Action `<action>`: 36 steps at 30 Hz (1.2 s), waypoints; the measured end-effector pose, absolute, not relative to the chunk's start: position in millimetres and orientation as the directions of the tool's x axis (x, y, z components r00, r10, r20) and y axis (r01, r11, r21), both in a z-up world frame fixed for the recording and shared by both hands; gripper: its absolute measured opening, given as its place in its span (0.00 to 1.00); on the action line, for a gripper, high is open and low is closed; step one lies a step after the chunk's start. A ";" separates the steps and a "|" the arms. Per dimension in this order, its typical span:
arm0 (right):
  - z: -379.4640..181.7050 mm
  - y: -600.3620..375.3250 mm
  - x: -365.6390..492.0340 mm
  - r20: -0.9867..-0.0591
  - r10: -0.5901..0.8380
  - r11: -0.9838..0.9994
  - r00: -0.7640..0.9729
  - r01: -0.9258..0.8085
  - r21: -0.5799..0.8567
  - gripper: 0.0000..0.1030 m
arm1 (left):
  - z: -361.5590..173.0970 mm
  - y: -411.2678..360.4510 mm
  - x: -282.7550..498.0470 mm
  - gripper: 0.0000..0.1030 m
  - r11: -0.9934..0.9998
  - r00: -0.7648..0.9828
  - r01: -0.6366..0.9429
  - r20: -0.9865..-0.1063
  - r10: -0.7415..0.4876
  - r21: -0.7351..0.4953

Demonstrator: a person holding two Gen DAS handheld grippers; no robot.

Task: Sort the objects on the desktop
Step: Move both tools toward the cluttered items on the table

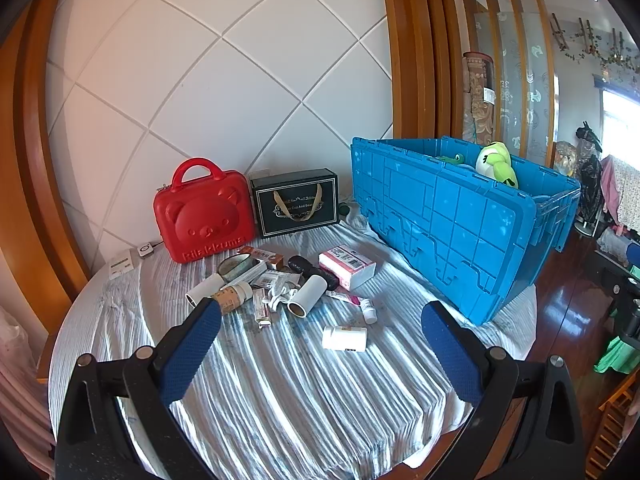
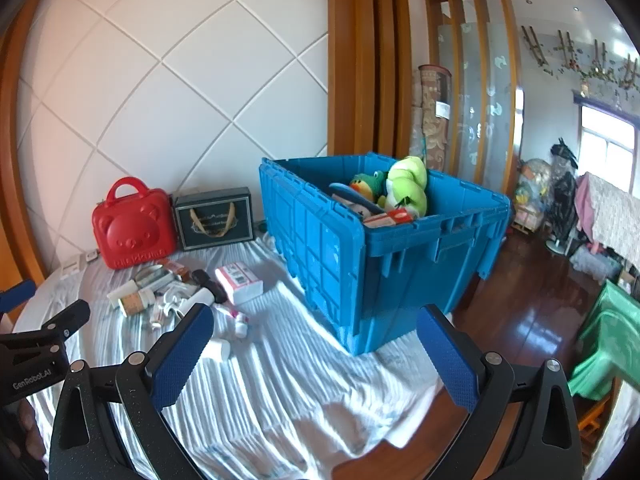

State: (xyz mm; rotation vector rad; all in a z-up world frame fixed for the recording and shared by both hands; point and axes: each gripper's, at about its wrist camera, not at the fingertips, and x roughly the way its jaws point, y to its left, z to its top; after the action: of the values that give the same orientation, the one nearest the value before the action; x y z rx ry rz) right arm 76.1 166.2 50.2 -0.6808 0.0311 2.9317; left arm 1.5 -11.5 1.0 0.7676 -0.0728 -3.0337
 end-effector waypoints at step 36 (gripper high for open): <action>41.4 173.4 73.5 -0.447 0.090 -0.995 -0.890 -0.102 0.004 1.00 | -4.6 -5.3 0.7 0.99 -0.996 -0.876 0.063 -0.475 -0.082 0.055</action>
State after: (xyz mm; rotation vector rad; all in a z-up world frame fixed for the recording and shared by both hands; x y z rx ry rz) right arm 73.5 173.4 41.4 -0.6988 0.0425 2.9611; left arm 0.7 -5.3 -4.6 0.7541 -0.0582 -2.9720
